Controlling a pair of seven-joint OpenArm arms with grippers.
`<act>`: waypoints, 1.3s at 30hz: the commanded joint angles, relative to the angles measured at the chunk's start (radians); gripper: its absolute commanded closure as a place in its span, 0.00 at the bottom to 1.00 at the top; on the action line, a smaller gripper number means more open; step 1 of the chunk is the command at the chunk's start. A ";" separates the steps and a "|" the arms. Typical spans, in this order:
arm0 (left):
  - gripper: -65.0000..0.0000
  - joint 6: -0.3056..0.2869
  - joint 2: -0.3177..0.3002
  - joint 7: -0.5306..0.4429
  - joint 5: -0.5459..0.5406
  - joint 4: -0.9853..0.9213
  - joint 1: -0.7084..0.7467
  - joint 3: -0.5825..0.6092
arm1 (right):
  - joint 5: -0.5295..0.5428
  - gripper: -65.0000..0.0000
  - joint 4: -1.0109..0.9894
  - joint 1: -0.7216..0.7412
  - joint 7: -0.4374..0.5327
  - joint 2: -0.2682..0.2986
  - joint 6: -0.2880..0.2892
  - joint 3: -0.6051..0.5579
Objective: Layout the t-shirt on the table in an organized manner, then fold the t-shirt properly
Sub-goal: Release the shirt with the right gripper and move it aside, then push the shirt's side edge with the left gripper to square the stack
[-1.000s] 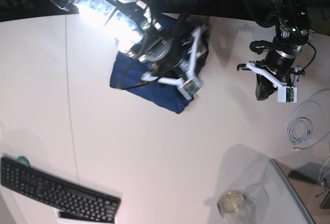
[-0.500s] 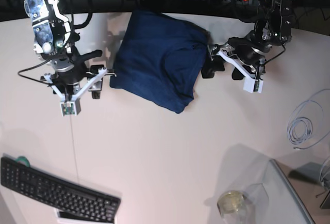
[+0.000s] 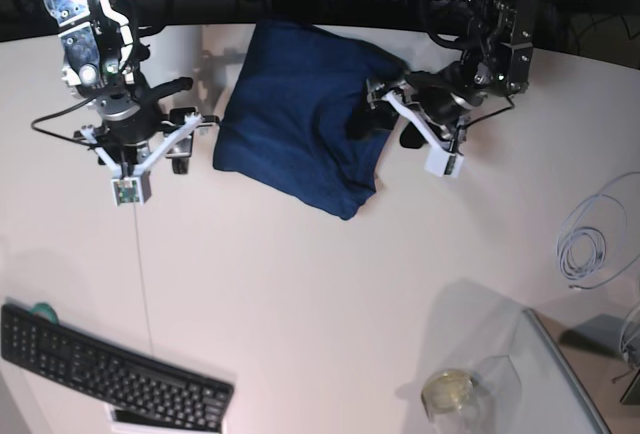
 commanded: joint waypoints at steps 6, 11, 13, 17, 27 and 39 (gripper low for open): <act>0.12 -0.010 -0.001 0.009 -0.011 -0.032 -0.014 0.074 | -0.005 0.54 0.016 0.007 0.026 0.003 0.001 0.118; 0.65 -0.010 -0.002 0.014 -0.011 -0.079 -0.057 0.077 | -0.003 0.54 0.015 0.005 0.026 0.002 0.001 0.221; 0.87 -0.010 -0.004 0.017 -0.011 -0.086 -0.075 0.079 | -0.003 0.54 0.013 0.005 0.026 0.000 0.001 0.256; 1.00 -0.010 -0.004 0.026 -0.011 -0.086 -0.106 0.094 | -0.003 0.54 -0.001 0.005 0.026 0.000 0.001 0.322; 1.00 -0.010 -0.194 0.114 -0.011 -0.076 -0.322 0.449 | -0.003 0.54 -0.028 -0.014 0.026 -0.003 0.001 0.425; 1.00 -0.010 -0.288 0.109 -0.006 -0.084 -0.667 0.976 | -0.003 0.54 -0.027 -0.034 0.026 -0.033 0.001 0.431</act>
